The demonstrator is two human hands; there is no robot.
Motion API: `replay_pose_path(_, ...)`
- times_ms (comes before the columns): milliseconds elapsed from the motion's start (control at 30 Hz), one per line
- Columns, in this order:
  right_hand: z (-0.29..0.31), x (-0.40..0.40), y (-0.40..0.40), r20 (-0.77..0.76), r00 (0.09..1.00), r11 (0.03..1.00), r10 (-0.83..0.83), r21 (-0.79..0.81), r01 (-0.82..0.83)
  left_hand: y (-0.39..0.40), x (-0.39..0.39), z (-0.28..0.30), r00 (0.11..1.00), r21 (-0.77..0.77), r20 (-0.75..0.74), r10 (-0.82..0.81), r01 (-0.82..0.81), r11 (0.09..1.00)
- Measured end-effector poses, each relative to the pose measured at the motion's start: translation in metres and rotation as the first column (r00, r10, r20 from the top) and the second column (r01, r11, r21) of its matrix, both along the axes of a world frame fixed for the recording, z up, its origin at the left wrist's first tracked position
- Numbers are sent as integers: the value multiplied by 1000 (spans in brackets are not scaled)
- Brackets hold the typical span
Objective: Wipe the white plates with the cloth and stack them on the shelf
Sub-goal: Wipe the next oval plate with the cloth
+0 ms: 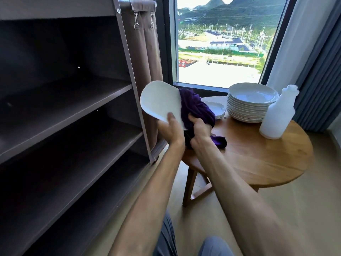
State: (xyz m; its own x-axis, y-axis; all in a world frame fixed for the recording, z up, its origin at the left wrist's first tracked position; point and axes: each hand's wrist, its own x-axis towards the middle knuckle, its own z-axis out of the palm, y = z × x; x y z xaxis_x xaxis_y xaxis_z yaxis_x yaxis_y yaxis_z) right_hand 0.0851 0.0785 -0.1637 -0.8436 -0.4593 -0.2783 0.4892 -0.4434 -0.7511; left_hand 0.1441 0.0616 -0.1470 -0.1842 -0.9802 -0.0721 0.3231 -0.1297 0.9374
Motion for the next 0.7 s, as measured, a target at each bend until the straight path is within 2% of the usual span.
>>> replay_pose_path(100, 1, -16, 12, -41, 999, 1000, 29, -4, -30, -18, 8, 0, 993, -190, 79, -89, 103, 976)
replay_pose_path(200, 3, -33, 27, -78, 988, 991, 133, 10, -132, -40, 23, 8, 908, -363, 346, -236, 362, 859)
replay_pose_path(233, 3, -36, 32, -88, 976, 980, 199, 24, -198, -48, 28, 14, 841, -346, 444, -308, 479, 807)
replay_pose_path(300, 2, -40, 38, -93, 951, 955, 296, 67, -290, -69, 36, 27, 617, -194, 628, -474, 714, 673)
replay_pose_path(333, 2, -41, 38, -84, 946, 948, 314, 88, -307, -77, 38, 32, 507, -106, 676, -535, 785, 610)
replay_pose_path(367, 2, -41, 38, -72, 951, 951, 301, 96, -294, -79, 39, 37, 459, -58, 677, -575, 813, 580)
replay_pose_path(400, 3, -41, 36, -59, 964, 963, 259, 90, -253, -76, 37, 38, 482, -57, 652, -585, 801, 596)
replay_pose_path(467, 7, -42, 31, -37, 987, 987, 154, 52, -151, -59, 31, 32, 652, -117, 548, -524, 680, 723)
replay_pose_path(533, 10, -41, 30, -17, 996, 996, 84, 23, -84, -41, 24, 20, 822, -235, 457, -341, 481, 844)
replay_pose_path(567, 10, -41, 31, -15, 996, 996, 87, 9, -87, -37, 23, 14, 867, -313, 427, -257, 409, 857)
replay_pose_path(633, 6, -42, 35, -14, 991, 991, 137, 3, -137, -39, 23, 8, 881, -406, 417, -223, 400, 821)
replay_pose_path(700, 3, -45, 42, -11, 982, 982, 187, 8, -187, -47, 30, 18, 823, -388, 475, -313, 514, 765)
